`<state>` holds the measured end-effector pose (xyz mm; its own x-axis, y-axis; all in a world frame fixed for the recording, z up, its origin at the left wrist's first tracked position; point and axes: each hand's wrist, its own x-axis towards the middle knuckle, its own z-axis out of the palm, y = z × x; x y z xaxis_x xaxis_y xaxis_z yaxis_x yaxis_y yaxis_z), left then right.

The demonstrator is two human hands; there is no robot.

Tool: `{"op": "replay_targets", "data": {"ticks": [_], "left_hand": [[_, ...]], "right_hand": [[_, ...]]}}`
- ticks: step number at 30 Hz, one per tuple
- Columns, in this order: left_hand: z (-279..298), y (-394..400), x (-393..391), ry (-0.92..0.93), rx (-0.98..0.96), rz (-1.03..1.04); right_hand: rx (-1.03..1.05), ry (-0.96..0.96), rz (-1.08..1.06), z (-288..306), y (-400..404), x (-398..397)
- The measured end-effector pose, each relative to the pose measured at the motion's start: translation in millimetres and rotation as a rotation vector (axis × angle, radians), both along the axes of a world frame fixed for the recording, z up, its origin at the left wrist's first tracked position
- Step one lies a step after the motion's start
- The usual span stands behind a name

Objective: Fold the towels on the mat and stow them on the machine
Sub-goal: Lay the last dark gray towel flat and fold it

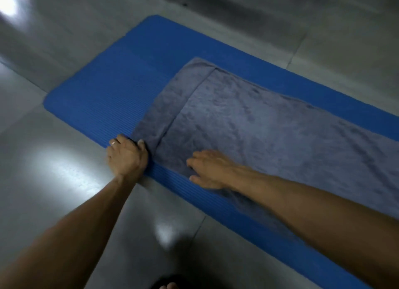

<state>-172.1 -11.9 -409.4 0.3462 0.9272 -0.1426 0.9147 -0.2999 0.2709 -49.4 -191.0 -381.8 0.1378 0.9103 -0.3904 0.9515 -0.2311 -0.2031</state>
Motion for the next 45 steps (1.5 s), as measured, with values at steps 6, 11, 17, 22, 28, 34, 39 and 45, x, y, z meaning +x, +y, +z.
{"op": "replay_targets", "data": {"ticks": [6,11,17,22,28,34,39,45], "left_hand": [[6.3,29.9,4.0,-0.333,-0.255,-0.019],[5.2,46.5,-9.5,-0.234,-0.105,-0.169],[-28.4,19.4,28.5,-0.137,0.111,-0.593],[-45.1,10.9,22.6,0.072,0.119,-0.677],[-27.7,11.1,49.1,-0.038,0.159,-0.659],[-33.4,22.0,124.5,0.046,0.108,-0.748],[-36.4,25.4,123.8,0.106,0.121,-0.782],[-23.8,-23.6,166.2,-0.116,0.264,-1.104]], "right_hand": [[-0.116,0.067,0.086,-1.5,38.8,4.6],[0.053,0.158,0.021,-4.0,74.0,19.7],[0.318,-0.032,-0.323,-34.5,141.0,74.2],[0.025,-0.166,-0.295,-59.9,170.9,153.5],[0.173,-0.223,-0.424,-43.3,184.3,188.8],[0.090,-0.160,-0.390,-54.4,159.8,209.3],[0.053,-0.073,-0.694,-38.5,169.5,240.8],[0.244,-0.101,-0.705,-25.8,16.6,185.5]]}}
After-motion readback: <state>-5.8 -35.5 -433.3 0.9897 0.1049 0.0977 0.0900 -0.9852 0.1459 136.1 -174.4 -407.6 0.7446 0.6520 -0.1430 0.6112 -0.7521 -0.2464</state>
